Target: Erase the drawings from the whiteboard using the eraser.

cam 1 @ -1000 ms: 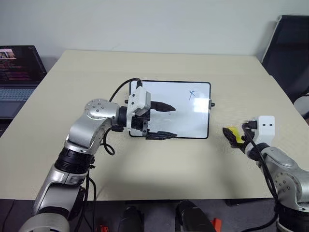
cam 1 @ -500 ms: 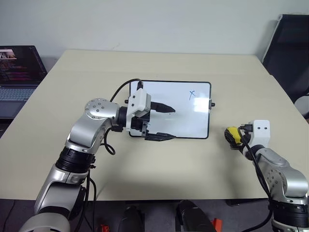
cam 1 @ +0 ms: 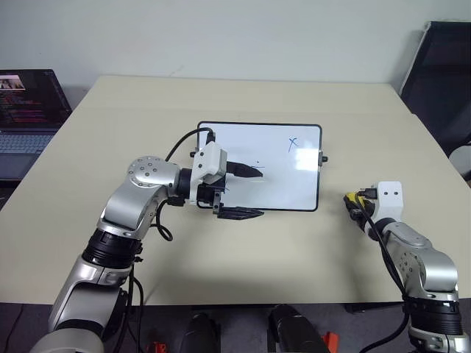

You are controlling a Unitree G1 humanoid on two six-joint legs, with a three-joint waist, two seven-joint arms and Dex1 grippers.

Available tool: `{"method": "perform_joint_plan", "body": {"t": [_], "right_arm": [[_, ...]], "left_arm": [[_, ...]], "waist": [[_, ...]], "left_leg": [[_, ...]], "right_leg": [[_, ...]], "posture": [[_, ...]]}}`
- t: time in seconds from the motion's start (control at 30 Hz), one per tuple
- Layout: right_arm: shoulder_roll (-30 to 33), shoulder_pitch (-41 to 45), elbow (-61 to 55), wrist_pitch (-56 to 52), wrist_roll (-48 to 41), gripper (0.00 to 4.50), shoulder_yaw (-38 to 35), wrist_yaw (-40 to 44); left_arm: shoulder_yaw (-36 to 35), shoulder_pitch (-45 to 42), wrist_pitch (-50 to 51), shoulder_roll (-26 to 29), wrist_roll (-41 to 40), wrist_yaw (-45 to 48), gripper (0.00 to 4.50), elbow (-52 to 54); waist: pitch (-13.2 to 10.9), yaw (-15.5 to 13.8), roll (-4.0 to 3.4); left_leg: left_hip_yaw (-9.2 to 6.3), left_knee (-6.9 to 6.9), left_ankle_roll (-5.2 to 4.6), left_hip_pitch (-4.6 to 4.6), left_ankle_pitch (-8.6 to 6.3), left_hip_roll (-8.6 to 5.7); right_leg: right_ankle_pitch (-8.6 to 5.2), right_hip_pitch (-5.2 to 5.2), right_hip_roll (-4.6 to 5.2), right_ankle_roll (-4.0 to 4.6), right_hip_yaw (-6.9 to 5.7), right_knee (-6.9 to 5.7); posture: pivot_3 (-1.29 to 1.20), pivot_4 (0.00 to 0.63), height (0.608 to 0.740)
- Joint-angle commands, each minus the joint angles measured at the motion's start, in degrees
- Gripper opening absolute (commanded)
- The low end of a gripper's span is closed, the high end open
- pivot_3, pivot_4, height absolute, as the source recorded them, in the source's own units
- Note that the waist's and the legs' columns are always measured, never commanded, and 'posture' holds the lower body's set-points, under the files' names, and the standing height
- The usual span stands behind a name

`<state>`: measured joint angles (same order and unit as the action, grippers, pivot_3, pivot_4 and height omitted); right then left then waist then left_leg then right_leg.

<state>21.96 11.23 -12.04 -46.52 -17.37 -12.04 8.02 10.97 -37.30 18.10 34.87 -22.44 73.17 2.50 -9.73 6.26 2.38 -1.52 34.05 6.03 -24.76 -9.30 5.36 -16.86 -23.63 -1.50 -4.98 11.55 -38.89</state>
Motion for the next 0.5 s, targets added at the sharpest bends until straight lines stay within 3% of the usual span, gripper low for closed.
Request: {"method": "perform_joint_plan", "body": {"t": [0.03, 0.27, 0.5], "right_arm": [[0.2, 0.5, -1.2, 1.2, 0.4, 1.3, -0.5, 0.5], [-0.1, -0.5, -7.0, -0.6, -1.3, 1.3, -1.6, 1.6], [1.8, -2.4, -21.2, -6.8, -3.8, 1.3, -0.6, 2.6]], "left_arm": [[-1.4, 0.5, -0.3, 0.6, -0.4, -0.2, 4.5, 2.5], [-2.5, 2.0, 0.4, 1.9, 1.5, -3.9, 4.5, 2.6], [-5.0, 4.8, 3.4, 2.5, 2.6, -11.2, 4.5, 5.5]], "waist": [[0.0, 0.0, 0.0], [0.0, 0.0, -0.04], [0.0, -0.1, -0.06]], "left_leg": [[0.0, 0.0, 0.0, 0.0, 0.0, 0.0], [-0.01, 0.0, 0.0, 0.0, 0.0, 0.0], [-0.04, -0.01, 0.0, 0.0, 0.0, 0.01]], "right_leg": [[0.0, 0.0, 0.0, 0.0, 0.0, 0.0], [0.0, 0.0, 0.0, 0.0, -0.01, -0.01], [-0.02, 0.0, 0.0, 0.0, -0.03, -0.01]], "posture": [[0.0, 0.15, 0.74], [0.0, 0.15, 0.74], [0.0, 0.15, 0.74]]}}
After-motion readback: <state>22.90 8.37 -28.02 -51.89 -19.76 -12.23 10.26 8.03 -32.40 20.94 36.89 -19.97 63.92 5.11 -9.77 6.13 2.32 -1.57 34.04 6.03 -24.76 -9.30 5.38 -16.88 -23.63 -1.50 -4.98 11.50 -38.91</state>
